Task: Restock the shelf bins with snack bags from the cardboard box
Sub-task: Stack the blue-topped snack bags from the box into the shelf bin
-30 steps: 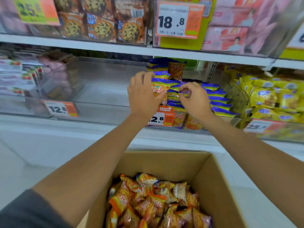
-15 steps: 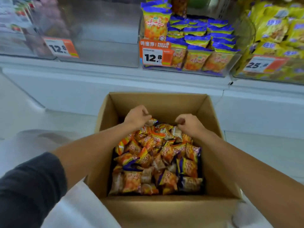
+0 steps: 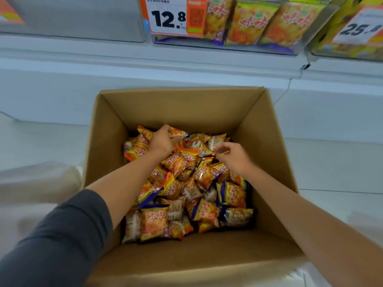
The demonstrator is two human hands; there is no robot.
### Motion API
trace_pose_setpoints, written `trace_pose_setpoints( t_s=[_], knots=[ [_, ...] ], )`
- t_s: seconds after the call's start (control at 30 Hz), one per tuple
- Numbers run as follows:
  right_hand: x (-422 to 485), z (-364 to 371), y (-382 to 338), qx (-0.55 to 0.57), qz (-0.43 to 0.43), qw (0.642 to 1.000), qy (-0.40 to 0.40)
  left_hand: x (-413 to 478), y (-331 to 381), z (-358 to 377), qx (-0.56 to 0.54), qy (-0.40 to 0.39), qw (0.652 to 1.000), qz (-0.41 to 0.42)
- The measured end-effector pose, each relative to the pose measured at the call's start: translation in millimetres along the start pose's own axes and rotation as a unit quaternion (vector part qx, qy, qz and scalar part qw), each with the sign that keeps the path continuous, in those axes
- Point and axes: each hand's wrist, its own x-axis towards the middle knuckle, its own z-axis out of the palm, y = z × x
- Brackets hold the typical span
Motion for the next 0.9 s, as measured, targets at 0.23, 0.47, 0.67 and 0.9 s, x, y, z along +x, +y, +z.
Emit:
trace_pose_setpoints(
  t_s=[0.23,0.47,0.67,0.9],
  knots=[
    [-11.4,-7.0,-24.3,0.209,0.057,0.975,-0.055,-45.3,13.5,-30.9,-0.095,-0.032,0.978,0.182],
    [-22.5,-11.2,-37.7,0.210,0.048,0.958,-0.192,-81.9,29.5,-39.0,-0.238,-0.151,0.956,0.077],
    [-18.3,-4.3,5.1,-0.150,0.036,0.971,-0.184,-72.4,-3.9,-28.6,-0.334,-0.178,0.912,-0.161],
    [-26.3,27.9,70.0,-0.377,0.067,0.907,-0.177,-76.8,-24.5,-14.6,-0.344,-0.221,0.897,-0.170]
  ],
)
